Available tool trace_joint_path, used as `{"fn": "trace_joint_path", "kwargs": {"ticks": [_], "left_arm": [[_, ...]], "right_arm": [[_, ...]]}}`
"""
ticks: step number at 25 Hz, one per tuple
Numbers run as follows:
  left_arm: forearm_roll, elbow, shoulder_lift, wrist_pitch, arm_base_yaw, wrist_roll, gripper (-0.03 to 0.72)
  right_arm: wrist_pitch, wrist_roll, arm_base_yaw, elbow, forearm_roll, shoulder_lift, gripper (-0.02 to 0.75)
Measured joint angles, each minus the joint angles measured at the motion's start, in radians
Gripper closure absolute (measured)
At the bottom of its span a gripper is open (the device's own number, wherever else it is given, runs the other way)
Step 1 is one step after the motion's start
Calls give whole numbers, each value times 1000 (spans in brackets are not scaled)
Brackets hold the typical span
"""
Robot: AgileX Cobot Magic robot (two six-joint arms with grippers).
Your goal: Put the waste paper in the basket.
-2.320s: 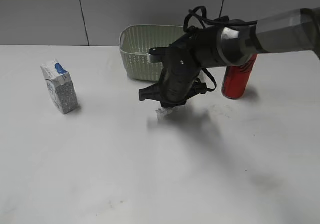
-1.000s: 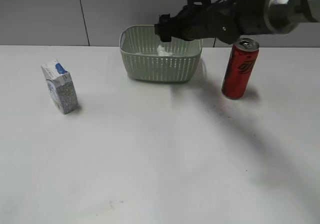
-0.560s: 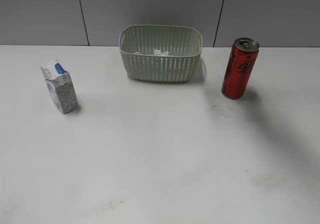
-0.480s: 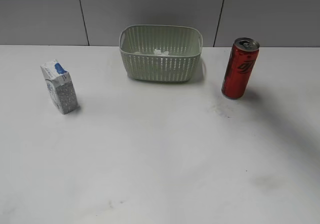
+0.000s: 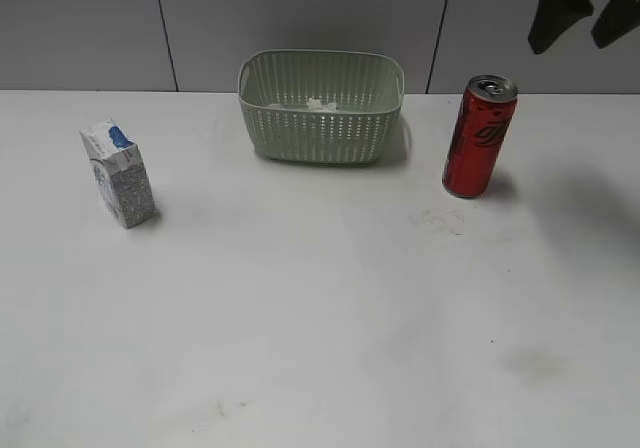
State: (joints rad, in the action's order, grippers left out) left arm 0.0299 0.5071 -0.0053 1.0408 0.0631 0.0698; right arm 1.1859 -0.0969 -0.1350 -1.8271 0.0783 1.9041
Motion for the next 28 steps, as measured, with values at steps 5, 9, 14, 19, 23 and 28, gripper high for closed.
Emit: {"fn": "trace_joint_path", "kwargs": {"ticks": [5,9,14,19,23,28], "left_arm": [[0,0,0,0,0,0,196],[0,0,0,0,0,0,197],[-1,0,0,0,0,0,198],[-1,0,0,0,0,0,198],[-1,0,0,0,0,0,198],[-3,0,0,1,0,0,198]], "right_arm": [[0,-3,50,188,-89,-166,147],[-11,-4,59,448,-92,-384,147],[-136,-4,59,801,-42,-695,146],[-203,-5,59,1097,-31,-978,146],[-219,-5,59,1268,-30,-1177,146],[-229,-6,59,1395,-30,-1397,148]]}}
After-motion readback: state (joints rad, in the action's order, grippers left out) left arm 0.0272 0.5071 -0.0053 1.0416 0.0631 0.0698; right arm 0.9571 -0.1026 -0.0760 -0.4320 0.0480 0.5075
